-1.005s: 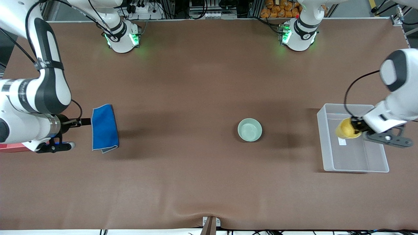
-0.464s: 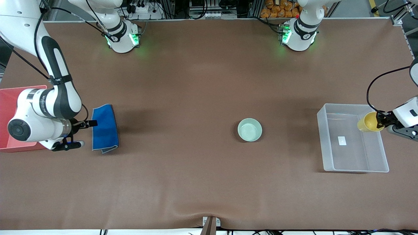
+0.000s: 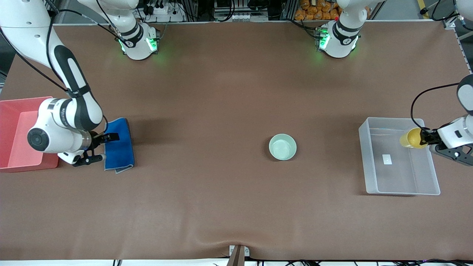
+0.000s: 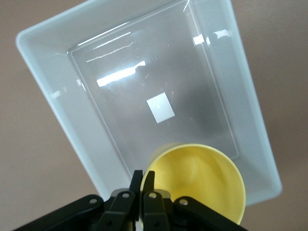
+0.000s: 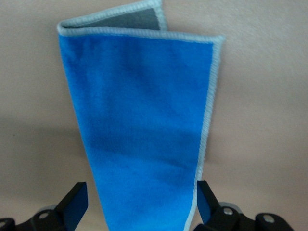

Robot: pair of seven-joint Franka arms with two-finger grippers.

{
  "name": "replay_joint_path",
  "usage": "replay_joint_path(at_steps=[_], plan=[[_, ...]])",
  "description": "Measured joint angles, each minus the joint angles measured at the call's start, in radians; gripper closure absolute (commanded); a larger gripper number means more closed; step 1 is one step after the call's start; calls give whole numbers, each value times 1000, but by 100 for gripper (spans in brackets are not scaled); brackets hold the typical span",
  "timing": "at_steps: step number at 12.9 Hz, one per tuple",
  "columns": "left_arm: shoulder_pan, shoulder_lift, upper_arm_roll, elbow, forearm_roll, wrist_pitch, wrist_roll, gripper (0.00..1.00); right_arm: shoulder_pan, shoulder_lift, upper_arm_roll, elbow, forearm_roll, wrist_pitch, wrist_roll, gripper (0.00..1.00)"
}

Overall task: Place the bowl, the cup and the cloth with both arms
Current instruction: 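Lower the cup into the bin while the right gripper grasps the cloth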

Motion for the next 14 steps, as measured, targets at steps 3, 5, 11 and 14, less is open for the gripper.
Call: replay_joint_path(at_steps=[3,5,11,14], plan=[[20,29,0,-109,0,151,0,100,-15,-1,-3,-13,1,27,-83,0],[33,31,-1,-164,0,176,0,100,-31,-2,-3,-46,17,44,-108,0],[72,33,-2,-244,0,233,61,83,-42,-3,-4,-95,39,68,-125,0],[73,35,-6,-251,0,243,65,0,-64,-3,-5,-98,39,82,-137,0]])
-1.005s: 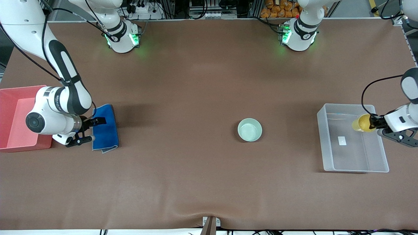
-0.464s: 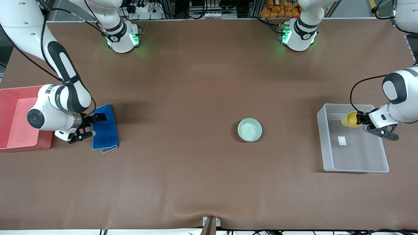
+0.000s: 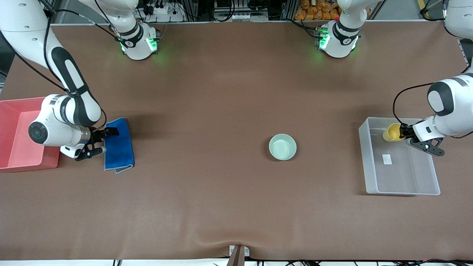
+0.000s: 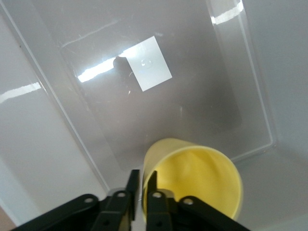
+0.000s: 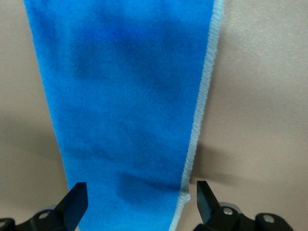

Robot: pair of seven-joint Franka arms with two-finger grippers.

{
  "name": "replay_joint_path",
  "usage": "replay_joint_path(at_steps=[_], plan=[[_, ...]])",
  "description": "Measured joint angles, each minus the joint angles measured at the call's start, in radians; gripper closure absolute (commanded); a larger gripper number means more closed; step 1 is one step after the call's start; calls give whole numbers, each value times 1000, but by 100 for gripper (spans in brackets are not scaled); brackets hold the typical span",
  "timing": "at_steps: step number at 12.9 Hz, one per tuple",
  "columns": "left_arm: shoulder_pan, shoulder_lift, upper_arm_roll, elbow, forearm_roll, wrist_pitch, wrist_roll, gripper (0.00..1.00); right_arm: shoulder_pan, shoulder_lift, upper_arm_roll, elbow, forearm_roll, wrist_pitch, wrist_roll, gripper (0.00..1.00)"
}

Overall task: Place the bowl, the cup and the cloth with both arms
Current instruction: 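Lower the cup into the bin while the right gripper grasps the cloth, then open the left gripper to release the cup and move toward the bowl, then grasp the bowl rim with the left gripper while the right lifts cloth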

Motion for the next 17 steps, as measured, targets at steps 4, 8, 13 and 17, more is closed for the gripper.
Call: replay_joint_path(at_steps=[4,8,13,17], plan=[[1,-52,-11,23,-34,-42,1,0,-7,0,0,-10,1,1,-3,0],[2,-176,-125,120,-106,-279,-100,0,-9,3,0,-19,1,-1,-3,63],[-14,-173,-448,158,-109,-269,-644,0,-10,6,0,-27,1,-1,-3,100],[-113,-70,-514,94,-109,-57,-944,0,-10,5,0,-27,1,1,-3,100]])
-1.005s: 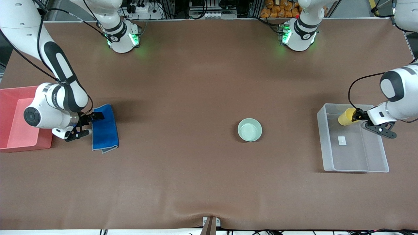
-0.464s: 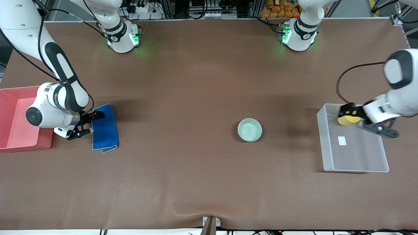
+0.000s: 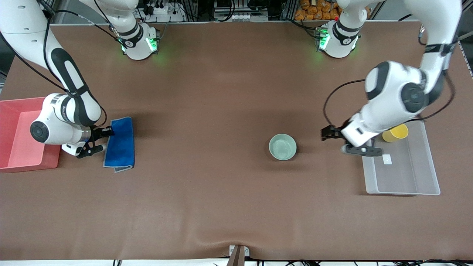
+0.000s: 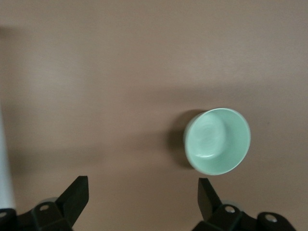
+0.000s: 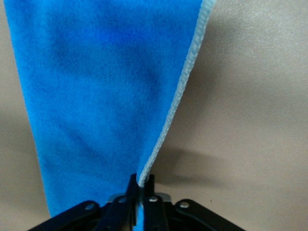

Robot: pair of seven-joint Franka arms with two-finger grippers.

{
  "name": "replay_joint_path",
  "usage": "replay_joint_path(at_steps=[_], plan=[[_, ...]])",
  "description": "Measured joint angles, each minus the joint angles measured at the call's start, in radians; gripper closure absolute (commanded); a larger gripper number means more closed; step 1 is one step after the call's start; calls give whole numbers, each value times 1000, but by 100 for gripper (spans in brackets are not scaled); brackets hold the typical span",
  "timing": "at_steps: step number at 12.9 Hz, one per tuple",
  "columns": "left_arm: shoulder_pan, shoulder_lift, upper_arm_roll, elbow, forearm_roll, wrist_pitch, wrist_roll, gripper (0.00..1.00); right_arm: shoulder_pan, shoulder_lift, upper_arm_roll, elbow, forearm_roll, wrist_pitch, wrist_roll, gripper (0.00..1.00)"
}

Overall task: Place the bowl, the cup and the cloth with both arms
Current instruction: 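Grasp the bowl rim with the left gripper while the right lifts cloth, then carry the bowl into the bin while the right gripper drops cloth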

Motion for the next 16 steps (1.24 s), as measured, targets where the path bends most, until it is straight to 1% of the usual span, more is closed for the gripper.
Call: replay_joint_path(at_steps=[3,4,6,7,9,10,11,12,13,16], plan=[[-60,97,1,-50,0,164,-128,0,0,-7,1,5,0,3,0,100],[-80,128,1,-58,2,206,-164,2,0,-16,2,11,0,5,-1,100],[-120,179,1,-63,45,262,-238,21,0,-54,4,22,0,-2,-3,100],[-130,200,2,-63,86,275,-280,27,0,-81,4,31,0,-21,-4,100],[-140,240,2,-63,177,291,-358,29,0,-137,4,55,0,-84,-5,100],[-142,255,2,-63,223,297,-393,35,0,-166,2,66,0,-109,-5,100],[-143,266,2,-62,260,300,-421,59,0,-195,0,74,0,-123,-7,100],[-143,273,2,-61,279,301,-436,93,-2,-228,-3,79,0,-135,-16,100],[-143,279,2,-61,285,301,-441,100,-9,-262,-5,82,0,-158,-31,100],[-143,286,3,-58,288,301,-444,100,-54,-344,-8,124,0,-292,-66,100]])
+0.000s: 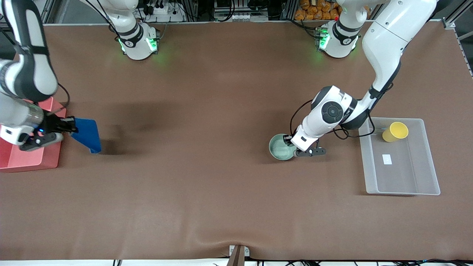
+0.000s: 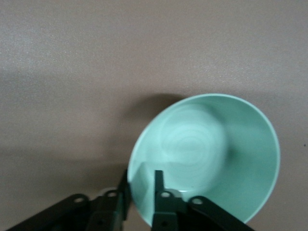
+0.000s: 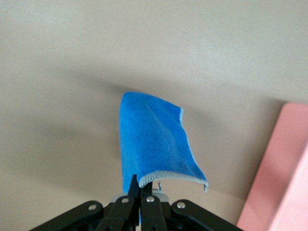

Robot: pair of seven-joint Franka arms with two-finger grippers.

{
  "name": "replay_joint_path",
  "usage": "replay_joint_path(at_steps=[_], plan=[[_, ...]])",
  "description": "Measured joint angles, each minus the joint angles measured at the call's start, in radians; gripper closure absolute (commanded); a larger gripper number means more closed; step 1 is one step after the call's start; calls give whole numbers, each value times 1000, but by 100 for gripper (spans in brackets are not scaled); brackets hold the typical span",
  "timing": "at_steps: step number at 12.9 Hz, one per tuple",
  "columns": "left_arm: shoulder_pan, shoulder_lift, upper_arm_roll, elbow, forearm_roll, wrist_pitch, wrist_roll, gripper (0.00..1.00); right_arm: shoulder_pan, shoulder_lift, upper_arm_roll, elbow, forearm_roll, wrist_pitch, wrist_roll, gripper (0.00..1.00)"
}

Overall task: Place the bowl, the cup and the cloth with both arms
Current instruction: 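Carry the bowl into the bin while the right gripper drops cloth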

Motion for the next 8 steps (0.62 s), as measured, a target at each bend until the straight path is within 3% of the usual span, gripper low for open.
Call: replay_joint_path(at_steps=[4,8], plan=[[35,-16,5,32,58,-4,7,100,-61,-31,-3,116,-5,-135,-105,100],[158,-133,0,78,65,-118,160,100,-148,-29,-5,195,-87,-144,-261,100]])
